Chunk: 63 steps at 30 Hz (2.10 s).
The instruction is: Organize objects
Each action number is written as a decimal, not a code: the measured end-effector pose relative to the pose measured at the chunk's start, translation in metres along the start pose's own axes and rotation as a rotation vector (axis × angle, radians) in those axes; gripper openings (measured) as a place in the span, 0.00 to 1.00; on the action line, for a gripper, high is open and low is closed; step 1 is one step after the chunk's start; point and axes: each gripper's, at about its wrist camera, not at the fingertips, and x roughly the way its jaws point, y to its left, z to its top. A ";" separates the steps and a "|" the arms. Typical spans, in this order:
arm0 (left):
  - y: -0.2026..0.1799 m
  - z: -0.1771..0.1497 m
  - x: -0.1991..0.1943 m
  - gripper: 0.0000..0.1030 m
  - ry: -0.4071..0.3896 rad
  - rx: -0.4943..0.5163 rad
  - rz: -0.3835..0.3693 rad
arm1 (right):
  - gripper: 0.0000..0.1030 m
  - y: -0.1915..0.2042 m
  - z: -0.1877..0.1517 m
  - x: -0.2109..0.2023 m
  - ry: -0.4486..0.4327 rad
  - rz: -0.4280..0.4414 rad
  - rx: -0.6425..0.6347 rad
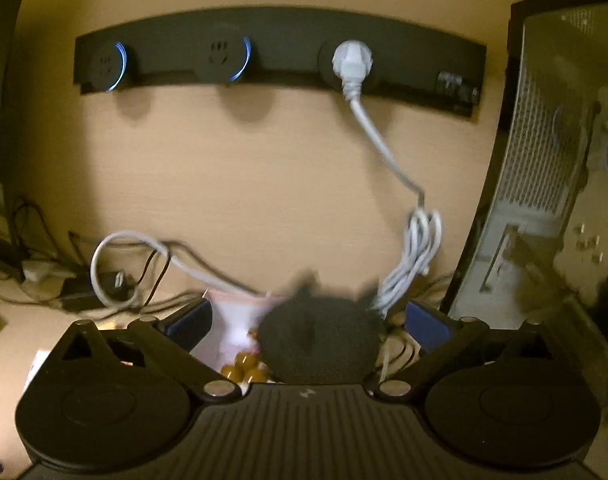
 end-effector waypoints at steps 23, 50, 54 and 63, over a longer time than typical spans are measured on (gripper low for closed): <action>0.042 0.086 0.079 0.57 -0.077 0.139 0.292 | 1.00 0.053 -0.131 -0.080 0.199 0.076 -0.130; 0.030 0.082 0.075 0.57 -0.099 0.273 0.296 | 1.00 0.059 -0.143 -0.077 0.254 0.036 -0.115; 0.049 0.090 0.065 0.52 -0.093 0.206 0.292 | 1.00 0.061 -0.144 -0.077 0.253 0.038 -0.116; 0.016 0.070 0.066 0.53 -0.041 0.329 0.128 | 1.00 0.066 -0.146 -0.078 0.259 0.039 -0.125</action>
